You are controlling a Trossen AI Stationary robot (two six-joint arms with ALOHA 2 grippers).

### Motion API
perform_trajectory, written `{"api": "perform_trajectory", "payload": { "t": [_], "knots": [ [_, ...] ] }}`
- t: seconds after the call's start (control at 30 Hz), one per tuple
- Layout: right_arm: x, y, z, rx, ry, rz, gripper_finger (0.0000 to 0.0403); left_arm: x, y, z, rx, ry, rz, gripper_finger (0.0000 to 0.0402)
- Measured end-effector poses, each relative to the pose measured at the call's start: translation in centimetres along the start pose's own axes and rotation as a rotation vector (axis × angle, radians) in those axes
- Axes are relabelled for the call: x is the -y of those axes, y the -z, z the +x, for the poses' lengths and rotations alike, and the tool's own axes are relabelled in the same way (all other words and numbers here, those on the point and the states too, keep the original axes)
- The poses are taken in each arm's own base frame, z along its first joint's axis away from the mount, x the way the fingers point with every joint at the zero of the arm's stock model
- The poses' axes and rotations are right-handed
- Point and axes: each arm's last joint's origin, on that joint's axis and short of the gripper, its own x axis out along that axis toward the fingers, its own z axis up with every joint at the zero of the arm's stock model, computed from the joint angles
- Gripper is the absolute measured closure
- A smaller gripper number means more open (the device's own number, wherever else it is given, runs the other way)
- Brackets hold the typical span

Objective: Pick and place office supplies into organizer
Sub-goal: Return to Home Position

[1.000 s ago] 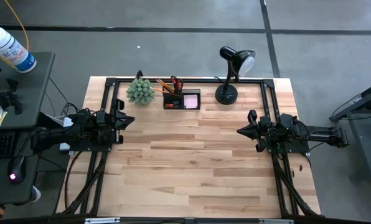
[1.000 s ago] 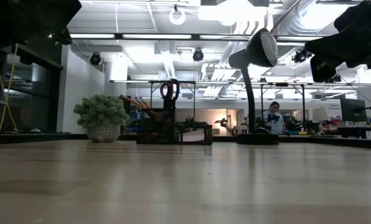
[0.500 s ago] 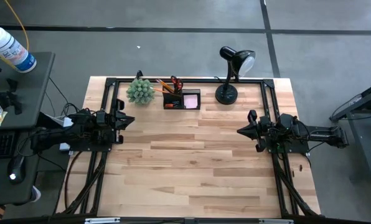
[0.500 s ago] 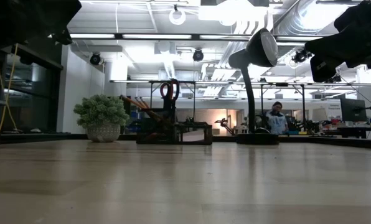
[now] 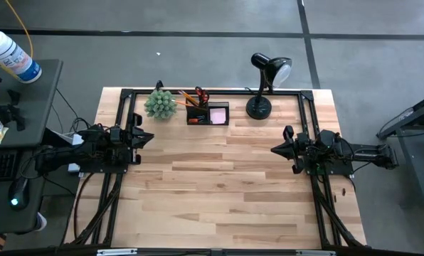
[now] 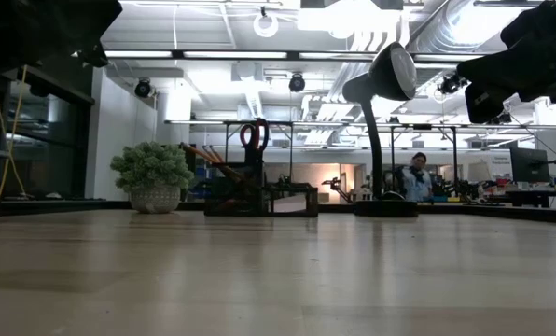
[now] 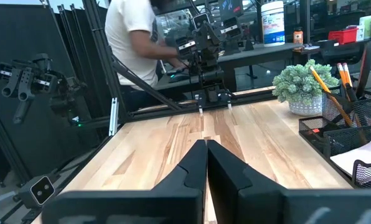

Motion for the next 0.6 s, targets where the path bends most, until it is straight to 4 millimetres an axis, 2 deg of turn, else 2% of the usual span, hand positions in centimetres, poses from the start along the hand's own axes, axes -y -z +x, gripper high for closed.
{"api": "perform_trajectory", "payload": {
  "t": [0.6],
  "knots": [
    [0.0, 0.0, 0.0, 0.0, 0.0, 0.0, 0.04, 0.0, 0.0, 0.0, 0.0, 0.0, 0.0, 0.0389]
  ]
}}
